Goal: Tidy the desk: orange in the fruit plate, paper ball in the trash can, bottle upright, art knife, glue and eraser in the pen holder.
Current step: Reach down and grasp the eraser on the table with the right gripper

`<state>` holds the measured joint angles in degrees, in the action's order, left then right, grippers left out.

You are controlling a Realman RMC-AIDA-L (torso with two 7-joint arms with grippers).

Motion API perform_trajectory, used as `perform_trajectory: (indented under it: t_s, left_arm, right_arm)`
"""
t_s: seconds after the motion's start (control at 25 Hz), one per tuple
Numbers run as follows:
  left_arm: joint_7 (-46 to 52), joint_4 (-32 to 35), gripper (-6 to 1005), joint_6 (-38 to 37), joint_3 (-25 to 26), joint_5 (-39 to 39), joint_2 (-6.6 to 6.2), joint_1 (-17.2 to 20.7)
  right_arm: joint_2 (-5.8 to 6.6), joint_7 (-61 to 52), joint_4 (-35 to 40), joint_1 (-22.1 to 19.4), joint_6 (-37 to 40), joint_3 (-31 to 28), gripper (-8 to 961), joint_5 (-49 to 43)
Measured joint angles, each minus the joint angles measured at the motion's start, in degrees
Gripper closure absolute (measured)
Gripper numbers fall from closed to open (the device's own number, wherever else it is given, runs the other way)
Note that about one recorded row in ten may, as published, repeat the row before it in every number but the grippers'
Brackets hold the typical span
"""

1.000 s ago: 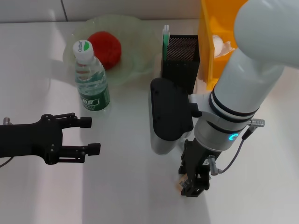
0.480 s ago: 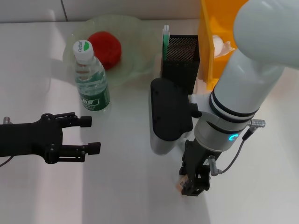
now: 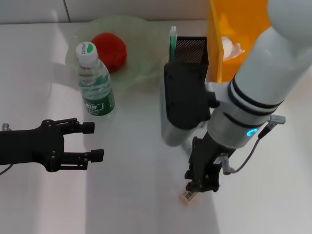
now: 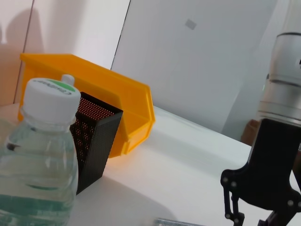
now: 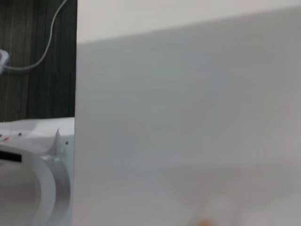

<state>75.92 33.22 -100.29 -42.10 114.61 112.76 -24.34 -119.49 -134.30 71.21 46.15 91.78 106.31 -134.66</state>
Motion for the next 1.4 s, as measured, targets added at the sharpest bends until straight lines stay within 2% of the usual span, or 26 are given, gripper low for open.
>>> perform_trajectory:
  t_s: [0.16,0.4,0.6,0.84,1.04,1.4]
  left_arm:
    - [-0.13,0.0,152,0.11,0.0,0.0,0.0,0.04]
    - [-0.21,-0.04,152,0.27,-0.01,0.0,0.01,0.09]
    - [-0.27,-0.14,152,0.31,-0.22,0.0,0.01,0.15]
    - [-0.41,-0.26,152,-0.92,-0.03,0.0,0.01,0.17]
    - [-0.12,-0.35,152,-0.99,-0.06,-0.03,0.01,0.15]
    - [0.52,-0.13,153,-1.05,0.78,-0.5,0.29,0.23]
  right_arm:
    - [0.06,0.38,0.78,-0.14,1.61,-1.95,685,-0.1]
    - [-0.03,0.19,2.71,0.12,3.85,-1.52,787,-1.85]
    - [-0.22,1.86,4.33,0.03,4.14,-0.52,658,-4.83]
    - [-0.32,9.3,4.26,-0.34,4.88,-0.01,438,-3.39]
    - [-0.32,15.78,4.28,-0.44,5.82,0.33,382,-1.22]
    - [-0.3,23.39,2.07,0.68,5.08,1.51,390,0.66]
